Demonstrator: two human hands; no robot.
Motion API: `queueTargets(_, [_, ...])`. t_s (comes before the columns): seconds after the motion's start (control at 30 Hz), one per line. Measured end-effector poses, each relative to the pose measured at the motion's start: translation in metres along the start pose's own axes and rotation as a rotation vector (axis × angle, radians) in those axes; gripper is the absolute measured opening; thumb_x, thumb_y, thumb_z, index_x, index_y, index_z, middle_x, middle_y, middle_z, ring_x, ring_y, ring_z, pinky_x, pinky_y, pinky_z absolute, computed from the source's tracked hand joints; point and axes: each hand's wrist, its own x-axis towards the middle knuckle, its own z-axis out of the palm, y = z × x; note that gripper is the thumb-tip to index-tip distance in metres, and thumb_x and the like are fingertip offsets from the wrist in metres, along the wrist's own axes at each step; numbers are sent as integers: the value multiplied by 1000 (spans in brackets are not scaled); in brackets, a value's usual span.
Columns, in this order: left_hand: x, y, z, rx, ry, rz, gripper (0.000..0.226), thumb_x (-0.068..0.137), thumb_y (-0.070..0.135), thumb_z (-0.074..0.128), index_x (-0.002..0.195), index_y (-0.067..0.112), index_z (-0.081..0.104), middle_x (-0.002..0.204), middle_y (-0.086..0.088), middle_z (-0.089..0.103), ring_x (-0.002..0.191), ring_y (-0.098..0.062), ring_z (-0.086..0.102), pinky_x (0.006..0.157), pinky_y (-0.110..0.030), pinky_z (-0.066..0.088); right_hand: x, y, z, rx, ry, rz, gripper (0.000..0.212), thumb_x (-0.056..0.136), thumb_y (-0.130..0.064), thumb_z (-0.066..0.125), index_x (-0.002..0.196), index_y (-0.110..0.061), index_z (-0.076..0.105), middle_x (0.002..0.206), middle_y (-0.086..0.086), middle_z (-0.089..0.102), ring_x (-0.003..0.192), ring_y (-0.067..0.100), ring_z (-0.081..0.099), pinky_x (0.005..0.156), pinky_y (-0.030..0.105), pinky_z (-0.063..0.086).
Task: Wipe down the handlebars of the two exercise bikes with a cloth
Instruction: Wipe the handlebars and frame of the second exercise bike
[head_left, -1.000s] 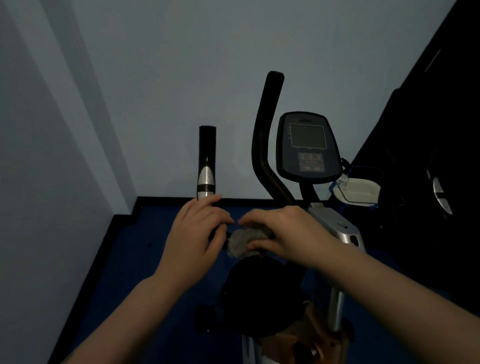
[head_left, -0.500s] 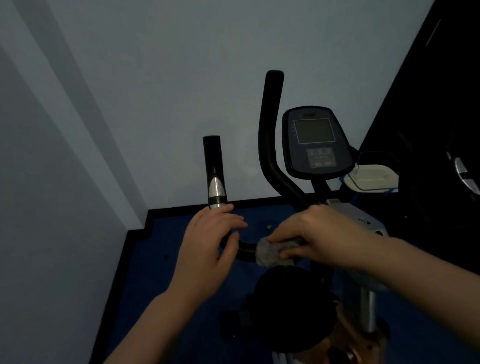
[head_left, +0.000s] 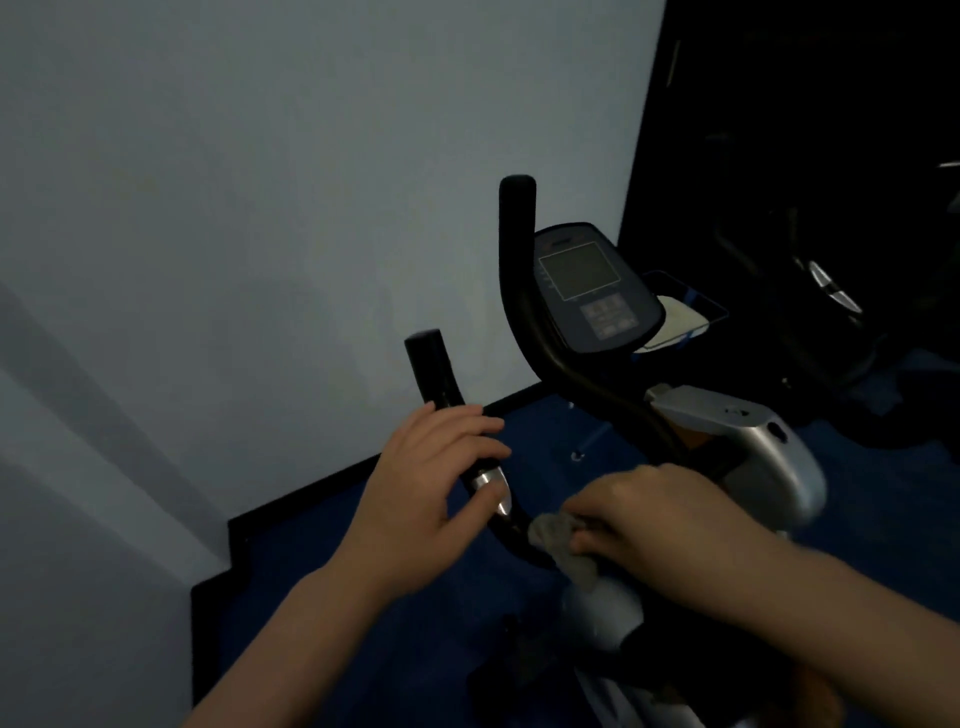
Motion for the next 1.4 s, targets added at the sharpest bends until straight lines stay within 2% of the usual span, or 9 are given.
queueTargets(0.2, [7,-18,-11,30,-32,155,26,90,43,57,108,27,65,132,13,55,134,-3,36,113,-28,23,12,-72,21,9,222,285,20,100,-28,37,110,-19,51,113,2,56,102,19,54,70,27,34])
queueTargets(0.37, [30,-34,-27,51,41,255,24,86,34,61,107,26,65,139,9,50,139,-11,33,113,-28,22,5,-87,28,134,519,536,20,78,-41,70,69,-27,60,64,-5,60,58,11,59,48,24,35])
queueTargets(0.5, [48,-42,-34,49,89,239,29,88,24,55,116,20,62,140,5,48,137,-12,35,113,-30,25,45,-102,29,375,670,632,28,96,-53,32,101,-33,52,95,-12,62,84,8,61,67,26,42])
queueTargets(0.6, [55,-39,-33,-74,105,140,34,93,22,44,124,16,58,130,4,55,124,-6,43,108,-20,31,63,-100,29,404,719,557,30,97,-50,27,117,-36,45,108,-16,59,89,4,58,69,23,43])
queueTargets(0.77, [49,-34,-19,-195,208,33,34,94,11,44,125,18,56,129,10,53,126,-2,42,109,-14,27,35,-99,51,358,670,458,44,88,-47,52,131,-39,49,98,-13,58,75,4,59,49,26,50])
queueTargets(0.9, [51,-23,-10,-236,308,-55,34,93,6,46,120,21,58,125,11,55,124,2,42,107,-12,27,71,-96,33,371,652,483,41,94,-51,17,124,-36,41,108,-12,54,86,7,55,64,24,44])
queueTargets(1.1, [51,-21,-4,-321,384,-98,30,94,5,44,115,16,62,124,10,57,124,-5,47,107,-19,32,71,-88,39,465,624,378,49,92,-53,18,139,-42,21,127,-21,48,101,3,55,70,24,44])
queueTargets(1.23, [50,-21,-10,-453,344,-145,32,96,9,40,118,14,63,128,7,58,129,-6,45,109,-19,32,56,-85,44,449,518,521,36,90,-59,16,112,-39,36,106,-18,58,70,2,48,51,16,26])
queueTargets(1.4, [49,-23,-18,-527,284,-162,33,97,12,39,123,13,59,133,3,57,131,-8,46,110,-24,35,120,-85,4,601,530,479,38,101,-42,16,97,-24,49,90,-3,61,70,15,50,51,31,26])
